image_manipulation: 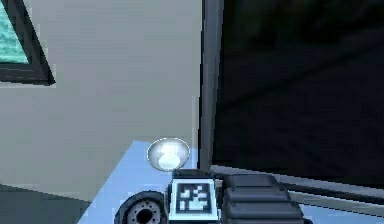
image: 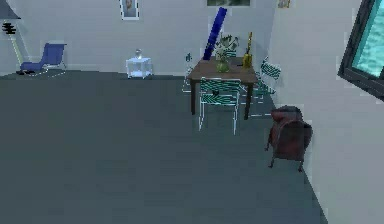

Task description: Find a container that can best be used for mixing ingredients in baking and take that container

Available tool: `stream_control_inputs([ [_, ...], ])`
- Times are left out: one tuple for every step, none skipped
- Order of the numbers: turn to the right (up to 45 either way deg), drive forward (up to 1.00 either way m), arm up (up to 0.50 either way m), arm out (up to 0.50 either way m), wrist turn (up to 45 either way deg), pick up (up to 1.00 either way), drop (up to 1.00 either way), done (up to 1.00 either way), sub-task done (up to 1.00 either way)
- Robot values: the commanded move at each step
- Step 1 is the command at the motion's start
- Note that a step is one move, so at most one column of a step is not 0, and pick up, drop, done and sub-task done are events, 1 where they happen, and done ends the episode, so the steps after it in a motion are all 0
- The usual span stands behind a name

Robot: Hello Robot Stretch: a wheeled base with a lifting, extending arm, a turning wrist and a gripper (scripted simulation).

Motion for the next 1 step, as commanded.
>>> stream_control_inputs([
  [0.0, 0.00, 0.00, 0.28, 0.0, 0.00, 0.00, 0.00, 0.00],
])
